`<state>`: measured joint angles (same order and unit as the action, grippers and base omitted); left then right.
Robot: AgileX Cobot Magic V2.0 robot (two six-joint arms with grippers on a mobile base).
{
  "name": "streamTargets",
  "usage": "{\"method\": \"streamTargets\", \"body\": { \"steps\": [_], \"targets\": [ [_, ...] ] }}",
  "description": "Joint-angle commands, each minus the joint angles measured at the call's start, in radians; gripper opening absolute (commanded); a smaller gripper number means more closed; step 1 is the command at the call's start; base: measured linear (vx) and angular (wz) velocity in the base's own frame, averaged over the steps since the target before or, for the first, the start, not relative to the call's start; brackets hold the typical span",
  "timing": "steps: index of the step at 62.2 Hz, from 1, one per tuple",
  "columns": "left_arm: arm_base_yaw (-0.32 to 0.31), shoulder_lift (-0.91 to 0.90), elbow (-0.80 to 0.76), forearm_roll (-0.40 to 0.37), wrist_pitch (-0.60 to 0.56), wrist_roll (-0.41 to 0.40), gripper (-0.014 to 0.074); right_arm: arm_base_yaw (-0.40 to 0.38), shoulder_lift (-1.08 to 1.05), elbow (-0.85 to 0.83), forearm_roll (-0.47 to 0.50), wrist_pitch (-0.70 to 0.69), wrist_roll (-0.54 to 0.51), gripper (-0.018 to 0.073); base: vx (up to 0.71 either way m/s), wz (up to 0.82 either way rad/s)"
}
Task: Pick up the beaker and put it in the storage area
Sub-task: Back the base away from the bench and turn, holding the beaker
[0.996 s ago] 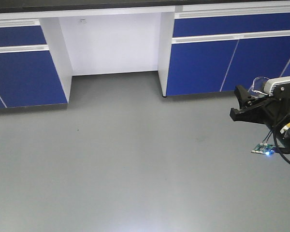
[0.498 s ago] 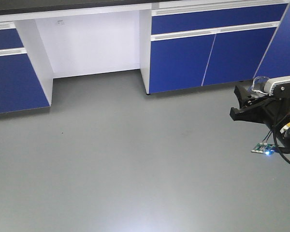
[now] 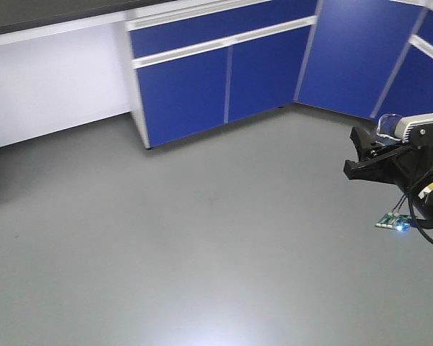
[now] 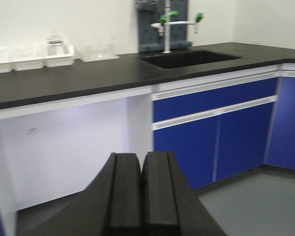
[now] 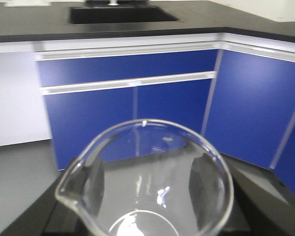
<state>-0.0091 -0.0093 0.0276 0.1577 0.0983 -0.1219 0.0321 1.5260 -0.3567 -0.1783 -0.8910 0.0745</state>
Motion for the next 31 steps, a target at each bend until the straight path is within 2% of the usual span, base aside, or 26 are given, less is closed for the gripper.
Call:
{"method": "streamTargets", "body": {
  "steps": [1,31],
  "targets": [
    [0.000,-0.015,-0.020,-0.001,-0.082,-0.010,-0.0006,-0.004,-0.025,-0.023,0.008,-0.094,-0.004,0.0106,0.09,-0.60],
    [0.000,-0.015,-0.020,-0.001,-0.082,-0.010,-0.0006,-0.004,-0.025,-0.023,0.007,-0.095,-0.004,0.0106,0.12,-0.66]
  ]
}}
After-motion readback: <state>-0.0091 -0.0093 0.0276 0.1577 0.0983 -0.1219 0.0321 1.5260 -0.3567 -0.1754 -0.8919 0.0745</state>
